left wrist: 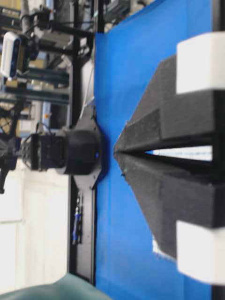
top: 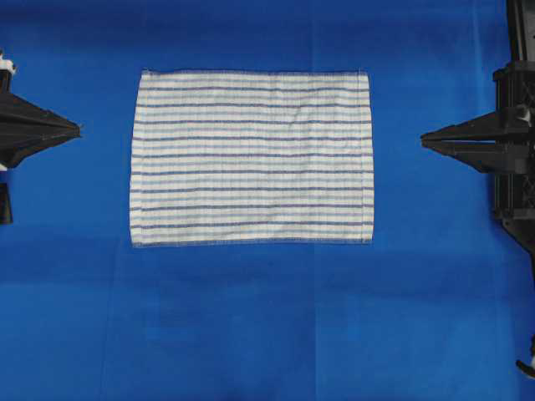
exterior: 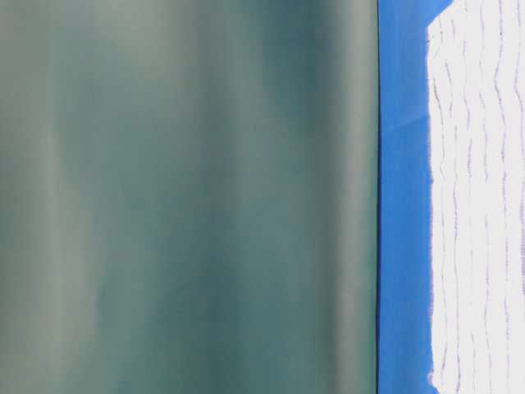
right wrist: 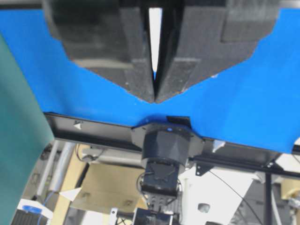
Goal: Fold the blue towel.
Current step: 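Move both grippers to the towel's top corners and grasp them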
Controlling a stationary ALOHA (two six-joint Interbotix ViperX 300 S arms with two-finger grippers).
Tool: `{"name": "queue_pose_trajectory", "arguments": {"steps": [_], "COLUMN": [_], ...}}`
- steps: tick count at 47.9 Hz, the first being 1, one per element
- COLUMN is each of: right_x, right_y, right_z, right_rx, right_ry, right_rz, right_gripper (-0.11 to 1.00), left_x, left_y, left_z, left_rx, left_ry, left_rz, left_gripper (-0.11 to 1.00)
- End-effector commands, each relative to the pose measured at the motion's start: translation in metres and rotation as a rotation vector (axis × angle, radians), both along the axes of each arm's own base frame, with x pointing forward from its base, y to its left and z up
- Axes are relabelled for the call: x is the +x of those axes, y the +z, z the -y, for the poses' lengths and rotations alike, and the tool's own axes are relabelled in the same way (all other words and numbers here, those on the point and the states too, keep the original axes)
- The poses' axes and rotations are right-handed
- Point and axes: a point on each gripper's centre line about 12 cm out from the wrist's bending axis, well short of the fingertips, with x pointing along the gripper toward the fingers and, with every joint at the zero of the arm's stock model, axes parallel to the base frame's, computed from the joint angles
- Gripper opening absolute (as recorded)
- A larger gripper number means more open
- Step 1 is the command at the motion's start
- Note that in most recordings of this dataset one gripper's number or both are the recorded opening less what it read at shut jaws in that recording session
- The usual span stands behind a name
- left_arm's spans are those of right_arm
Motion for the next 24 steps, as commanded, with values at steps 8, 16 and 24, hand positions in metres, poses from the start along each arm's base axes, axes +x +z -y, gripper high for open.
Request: {"name": "queue_pose_trajectory", "arguments": {"steps": [8, 16, 24], "right_x": [0.011, 0.019, 0.023], "right_y": [0.008, -0.004, -0.029], "right_z": [0.009, 0.032, 0.067], "right_rx": [0.000, 0.021, 0.067], "right_ry": [-0.043, -0.144, -0.292], "right_rz": [-0.080, -0.186, -0.300], "right_gripper": [-0.06, -0.06, -0.06], "left_x": [0.006, 0.016, 0.033], "left_y": [0.006, -0.009, -0.034], "left_z": [-0.008, -0.024, -0.054], "left_rx": [0.031, 0.051, 0.052], "left_ry": [0.042, 0.113, 0.228], "left_rz": [-0.002, -0.081, -0.209], "left_gripper": [0.00, 0.00, 0.00]}}
